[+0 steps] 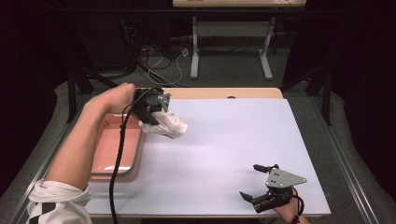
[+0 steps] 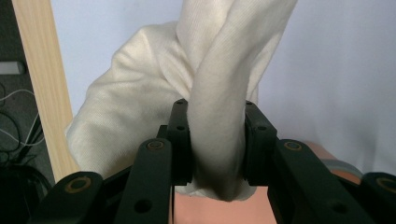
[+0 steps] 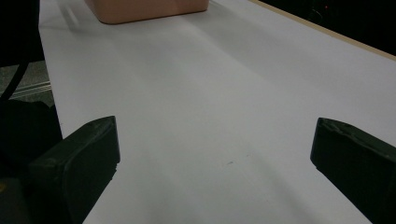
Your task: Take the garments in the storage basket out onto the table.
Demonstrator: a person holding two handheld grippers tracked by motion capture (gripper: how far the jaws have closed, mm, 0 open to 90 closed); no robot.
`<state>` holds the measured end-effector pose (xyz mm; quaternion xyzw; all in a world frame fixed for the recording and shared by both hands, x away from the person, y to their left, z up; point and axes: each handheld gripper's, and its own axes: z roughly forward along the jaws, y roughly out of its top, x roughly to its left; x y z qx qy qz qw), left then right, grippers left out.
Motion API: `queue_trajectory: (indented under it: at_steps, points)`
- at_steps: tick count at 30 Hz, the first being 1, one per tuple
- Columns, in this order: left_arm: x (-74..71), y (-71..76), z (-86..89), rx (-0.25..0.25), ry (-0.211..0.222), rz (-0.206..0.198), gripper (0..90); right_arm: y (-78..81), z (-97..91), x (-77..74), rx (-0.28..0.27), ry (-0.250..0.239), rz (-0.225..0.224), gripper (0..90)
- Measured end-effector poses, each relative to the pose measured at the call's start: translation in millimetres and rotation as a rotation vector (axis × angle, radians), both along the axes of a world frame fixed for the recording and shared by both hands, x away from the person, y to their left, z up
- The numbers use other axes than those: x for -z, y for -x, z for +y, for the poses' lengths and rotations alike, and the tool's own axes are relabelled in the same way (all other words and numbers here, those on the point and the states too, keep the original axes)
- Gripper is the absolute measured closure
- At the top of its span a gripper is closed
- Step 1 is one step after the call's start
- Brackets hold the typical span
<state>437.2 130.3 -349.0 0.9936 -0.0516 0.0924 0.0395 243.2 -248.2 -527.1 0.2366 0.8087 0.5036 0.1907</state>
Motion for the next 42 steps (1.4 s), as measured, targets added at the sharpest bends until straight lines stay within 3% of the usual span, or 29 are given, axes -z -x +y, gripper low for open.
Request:
queue_trajectory:
  at_steps: [13, 23, 30, 35, 42]
  points:
    - [14.4, 0.6, -27.9, 0.056, 0.011, 0.019, 69.6, 0.8, -0.2, -0.3, 0.001, -0.004, 0.000, 0.9]
    - [22.9, 4.1, -39.4, 0.084, 0.023, 0.035, 69.6, 0.5, 0.5, 0.3, -0.001, 0.001, -0.004, 1.0]
    - [28.8, 3.8, -47.6, 0.060, 0.063, 0.055, 69.6, 0.6, 0.8, 0.3, -0.003, 0.002, 0.005, 1.0]
    - [31.6, 3.4, -52.5, 0.078, 0.053, 0.049, 69.5, 0.6, 0.6, -0.1, -0.004, 0.008, 0.007, 1.0]
    - [39.7, 5.8, -62.6, 0.059, 0.063, 0.060, 68.9, 0.5, 0.7, 0.3, 0.001, 0.007, 0.006, 1.1]
